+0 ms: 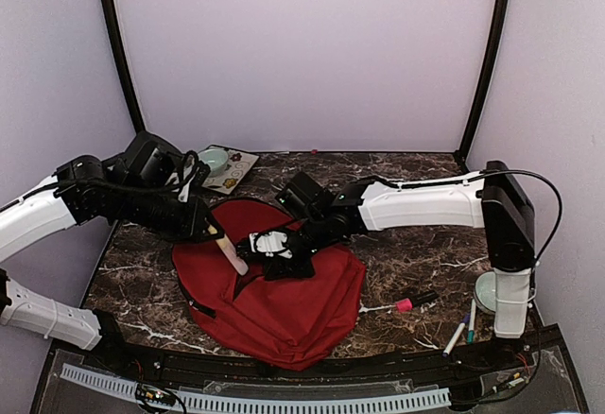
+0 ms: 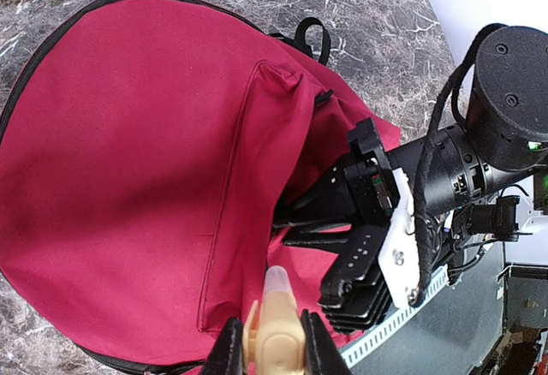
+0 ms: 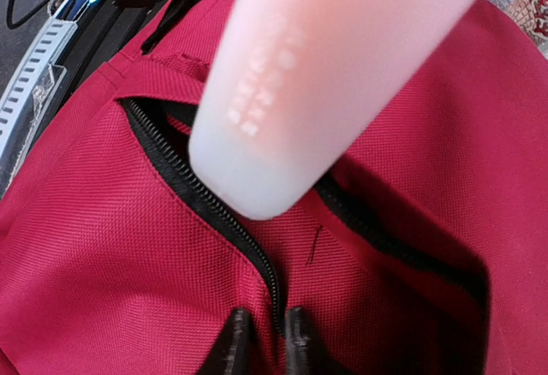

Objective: Pack the student bag
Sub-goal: Pick up the lower front pocket of the student bag, then place the pen in the lower front pocket of the bag.

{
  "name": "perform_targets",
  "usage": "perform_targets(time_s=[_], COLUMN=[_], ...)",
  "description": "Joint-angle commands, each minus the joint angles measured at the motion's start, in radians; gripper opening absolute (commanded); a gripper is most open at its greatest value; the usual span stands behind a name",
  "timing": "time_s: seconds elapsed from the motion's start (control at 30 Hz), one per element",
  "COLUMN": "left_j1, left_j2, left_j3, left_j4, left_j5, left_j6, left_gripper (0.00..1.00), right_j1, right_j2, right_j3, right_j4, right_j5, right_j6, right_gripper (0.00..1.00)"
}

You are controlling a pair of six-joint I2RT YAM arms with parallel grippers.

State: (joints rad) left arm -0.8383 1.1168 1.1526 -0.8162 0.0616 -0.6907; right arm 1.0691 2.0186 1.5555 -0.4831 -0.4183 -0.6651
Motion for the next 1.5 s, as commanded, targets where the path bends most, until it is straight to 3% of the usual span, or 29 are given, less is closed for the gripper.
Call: perform_targets(time_s=[0.0,0.13,0.33,0.67,0.8,1.47], left_j1=[0.006,0.007,0.006,0.005,0.007,0.006], left_j2=[-0.013,-0.01,0.029,0.054,0.056,0.094], left_j3=[-0.014,-0.027,-0.063,-0.044,-0.067,-0.212], left_j4=[0.02,0.056,0.116,0.119,0.136,0.302], left_j5=[-0.002,0.037,0.049,-0.09,-0.082,0.179], left_j6=[0.016,0.028,0.02,-0.045,-0.045,-0.055], left_gripper=[0.0,0.0,0.0,0.0,0.0,0.0], right_j1=[0.022,0.023,0.023,0.024,0.026,0.028], right_j2=[-0.002,-0.019,-0.06,-0.165,-0.185,-0.245], right_j3=[-0.076,-0.097,-0.145,-0.21,-0.216,-0.193], right_j4=[-0.067,-0.016,0.05,0.138,0.144,0.236], right_j5=[0.013,0.041,0.053,0.049,0.055,0.106], right_j6=[0.056,0.073,0.106,0.172,0.182,0.251], right_gripper=[0.12,0.0,0.0,0.0,0.0,0.0])
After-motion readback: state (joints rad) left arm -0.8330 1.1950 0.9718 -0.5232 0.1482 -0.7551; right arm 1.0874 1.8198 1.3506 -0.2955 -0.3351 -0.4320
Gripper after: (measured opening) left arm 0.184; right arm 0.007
